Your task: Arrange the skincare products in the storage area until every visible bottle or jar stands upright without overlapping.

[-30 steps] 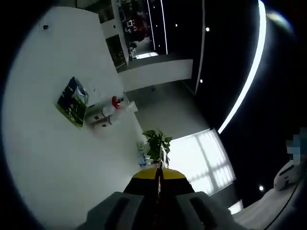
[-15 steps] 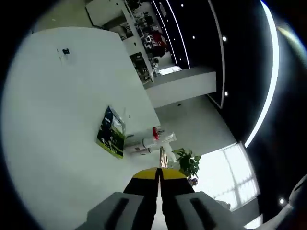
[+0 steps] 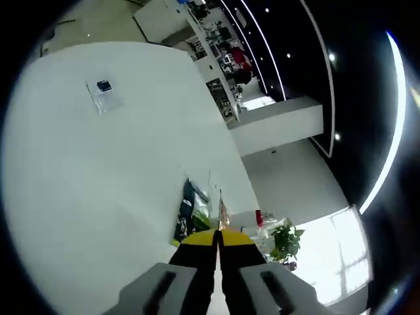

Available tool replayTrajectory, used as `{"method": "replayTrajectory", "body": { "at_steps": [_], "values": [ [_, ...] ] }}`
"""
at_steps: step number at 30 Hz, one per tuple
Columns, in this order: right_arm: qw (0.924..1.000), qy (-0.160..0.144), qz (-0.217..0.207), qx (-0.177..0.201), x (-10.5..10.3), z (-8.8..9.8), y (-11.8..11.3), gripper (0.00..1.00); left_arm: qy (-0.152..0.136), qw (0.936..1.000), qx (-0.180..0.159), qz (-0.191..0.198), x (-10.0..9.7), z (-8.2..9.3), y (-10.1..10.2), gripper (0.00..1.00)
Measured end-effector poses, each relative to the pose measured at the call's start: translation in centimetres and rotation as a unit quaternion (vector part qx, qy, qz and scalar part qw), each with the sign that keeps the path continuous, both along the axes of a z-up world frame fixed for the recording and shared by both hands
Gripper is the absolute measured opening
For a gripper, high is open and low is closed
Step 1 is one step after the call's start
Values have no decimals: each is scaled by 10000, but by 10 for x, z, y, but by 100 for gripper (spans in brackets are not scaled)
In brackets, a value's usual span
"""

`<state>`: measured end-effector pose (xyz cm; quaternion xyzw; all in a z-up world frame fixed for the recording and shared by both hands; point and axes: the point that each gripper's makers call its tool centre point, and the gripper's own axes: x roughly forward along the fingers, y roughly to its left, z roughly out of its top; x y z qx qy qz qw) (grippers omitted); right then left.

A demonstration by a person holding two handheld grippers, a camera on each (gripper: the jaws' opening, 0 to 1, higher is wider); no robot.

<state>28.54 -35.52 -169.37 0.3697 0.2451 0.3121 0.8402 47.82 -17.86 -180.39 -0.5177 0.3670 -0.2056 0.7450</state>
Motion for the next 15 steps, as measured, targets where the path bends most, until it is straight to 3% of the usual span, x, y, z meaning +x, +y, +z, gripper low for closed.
{"method": "replayTrajectory", "body": {
  "at_steps": [5,15],
  "values": [
    [9998,98,-151,-28,-2,-3,-2,33,0,9997,201,-98,24,-11,1,1],
    [9991,127,-406,14,10,-1,-4,38,126,9998,142,-25,63,-31,10,1]
  ]
}}
